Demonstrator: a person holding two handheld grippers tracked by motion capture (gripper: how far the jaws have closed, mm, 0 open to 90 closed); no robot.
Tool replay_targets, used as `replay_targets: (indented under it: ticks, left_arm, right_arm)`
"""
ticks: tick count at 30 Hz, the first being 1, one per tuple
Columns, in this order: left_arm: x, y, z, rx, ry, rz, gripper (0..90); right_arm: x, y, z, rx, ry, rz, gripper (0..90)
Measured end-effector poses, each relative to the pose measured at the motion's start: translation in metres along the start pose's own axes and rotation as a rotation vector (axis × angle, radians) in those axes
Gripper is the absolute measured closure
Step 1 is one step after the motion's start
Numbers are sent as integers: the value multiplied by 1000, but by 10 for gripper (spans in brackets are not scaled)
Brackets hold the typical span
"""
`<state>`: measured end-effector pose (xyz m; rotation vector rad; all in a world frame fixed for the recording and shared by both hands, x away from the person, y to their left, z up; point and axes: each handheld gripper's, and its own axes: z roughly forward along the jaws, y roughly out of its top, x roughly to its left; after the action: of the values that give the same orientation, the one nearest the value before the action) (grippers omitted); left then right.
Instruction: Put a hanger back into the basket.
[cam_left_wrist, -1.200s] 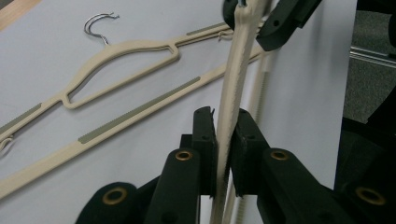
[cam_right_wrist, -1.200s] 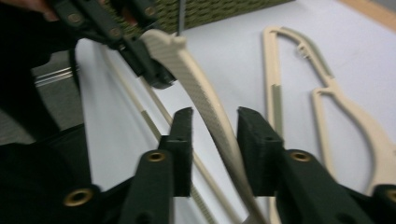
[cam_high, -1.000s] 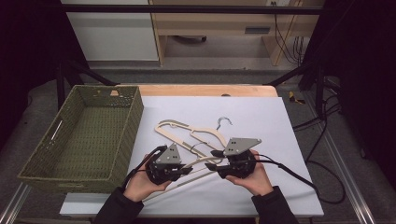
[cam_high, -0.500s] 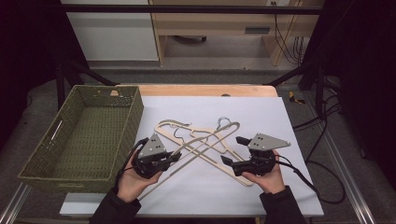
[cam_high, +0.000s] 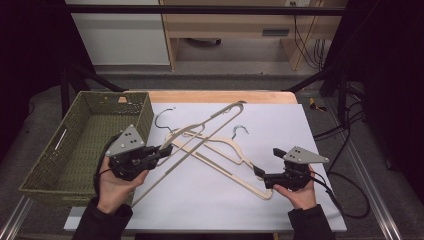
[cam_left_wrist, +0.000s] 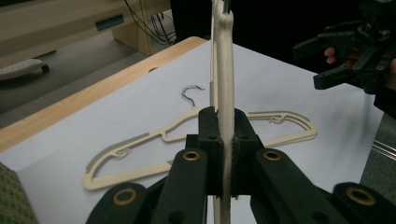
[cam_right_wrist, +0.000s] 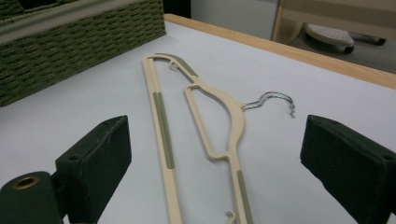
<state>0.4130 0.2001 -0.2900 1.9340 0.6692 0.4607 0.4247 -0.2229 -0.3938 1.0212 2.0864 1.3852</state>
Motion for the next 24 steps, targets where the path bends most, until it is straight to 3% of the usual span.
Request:
replay_targets:
  ticks: [4, 10, 11, 16, 20, 24]
  left_arm:
    - [11, 11, -15, -10, 13, 7, 856]
    - [44, 23, -36, 13, 80, 5, 856]
    - [44, 23, -36, 13, 80, 5, 856]
    - [78, 22, -55, 18, 124, -20, 856]
    - [98, 18, -69, 12, 182, -6, 856]
    - [116, 11, -80, 18, 203, -18, 856]
  right_arm:
    - [-5, -3, -5, -4, -17, 16, 92]
    - [-7, -4, -8, -19, -22, 23, 73]
    - [-8, -4, -8, -20, -22, 25, 70]
    - [-9, -6, -9, -22, -31, 38, 60]
    - [-11, -8, -10, -22, -33, 46, 56]
    - [-12, -9, -11, -24, -42, 52, 53]
